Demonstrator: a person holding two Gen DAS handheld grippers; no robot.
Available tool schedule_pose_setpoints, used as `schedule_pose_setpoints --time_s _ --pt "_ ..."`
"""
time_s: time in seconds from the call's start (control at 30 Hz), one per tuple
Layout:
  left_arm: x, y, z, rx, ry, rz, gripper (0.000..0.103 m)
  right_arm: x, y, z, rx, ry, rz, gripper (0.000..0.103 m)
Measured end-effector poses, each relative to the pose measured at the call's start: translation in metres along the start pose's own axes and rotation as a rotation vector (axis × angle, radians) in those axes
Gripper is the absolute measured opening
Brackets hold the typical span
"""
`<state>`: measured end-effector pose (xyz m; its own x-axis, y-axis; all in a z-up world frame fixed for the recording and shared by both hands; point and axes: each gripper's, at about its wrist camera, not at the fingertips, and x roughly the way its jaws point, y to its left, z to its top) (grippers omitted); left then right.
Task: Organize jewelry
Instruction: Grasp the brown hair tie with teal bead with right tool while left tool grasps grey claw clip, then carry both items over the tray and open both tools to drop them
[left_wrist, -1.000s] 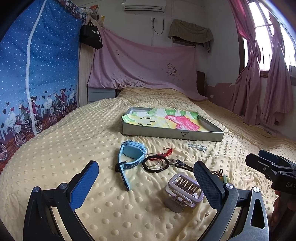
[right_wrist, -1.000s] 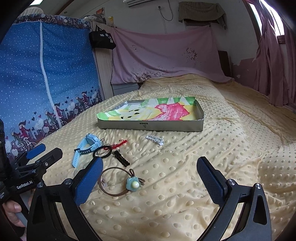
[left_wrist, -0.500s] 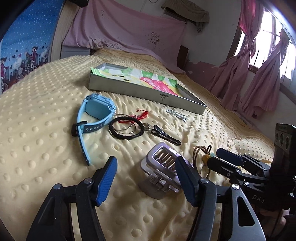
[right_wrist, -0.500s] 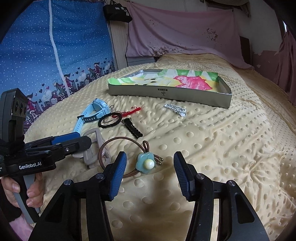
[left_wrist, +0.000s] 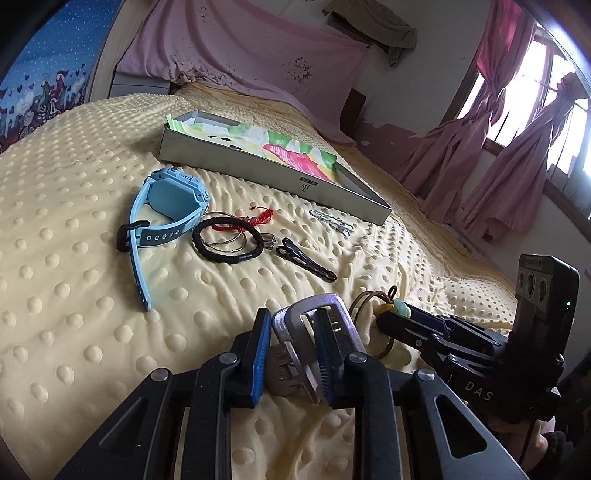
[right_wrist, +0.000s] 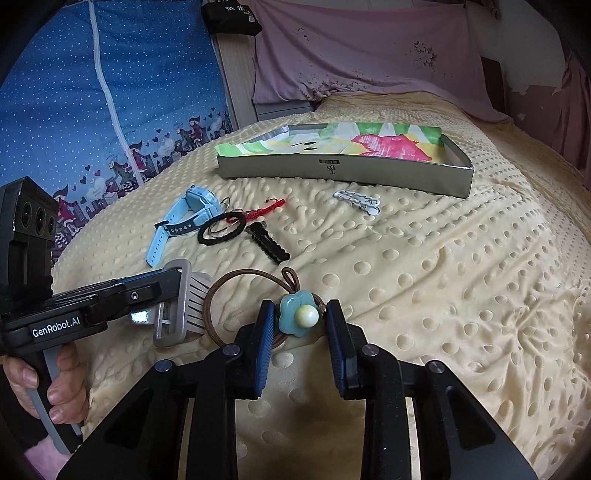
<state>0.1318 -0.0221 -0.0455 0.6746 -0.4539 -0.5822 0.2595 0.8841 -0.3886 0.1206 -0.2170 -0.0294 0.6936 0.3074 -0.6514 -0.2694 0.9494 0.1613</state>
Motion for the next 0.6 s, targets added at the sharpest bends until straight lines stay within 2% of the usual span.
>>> schedule_pose_setpoints --time_s 0.27,0.43,0.6 --pt "-0.01 -0.01 0.012 0.014 -0.042 0.014 0.022 -0.019 -0.005 0.006 0.029 -0.092 -0.015 0.023" --pt "-0.019 -0.018 0.048 0.005 -0.121 0.027 0.022 -0.024 -0.021 0.034 0.087 -0.137 -0.001 0.023" --pt "-0.004 -0.019 0.099 0.001 -0.178 0.056 0.022 -0.004 -0.036 0.085 0.098 -0.158 -0.054 0.023"
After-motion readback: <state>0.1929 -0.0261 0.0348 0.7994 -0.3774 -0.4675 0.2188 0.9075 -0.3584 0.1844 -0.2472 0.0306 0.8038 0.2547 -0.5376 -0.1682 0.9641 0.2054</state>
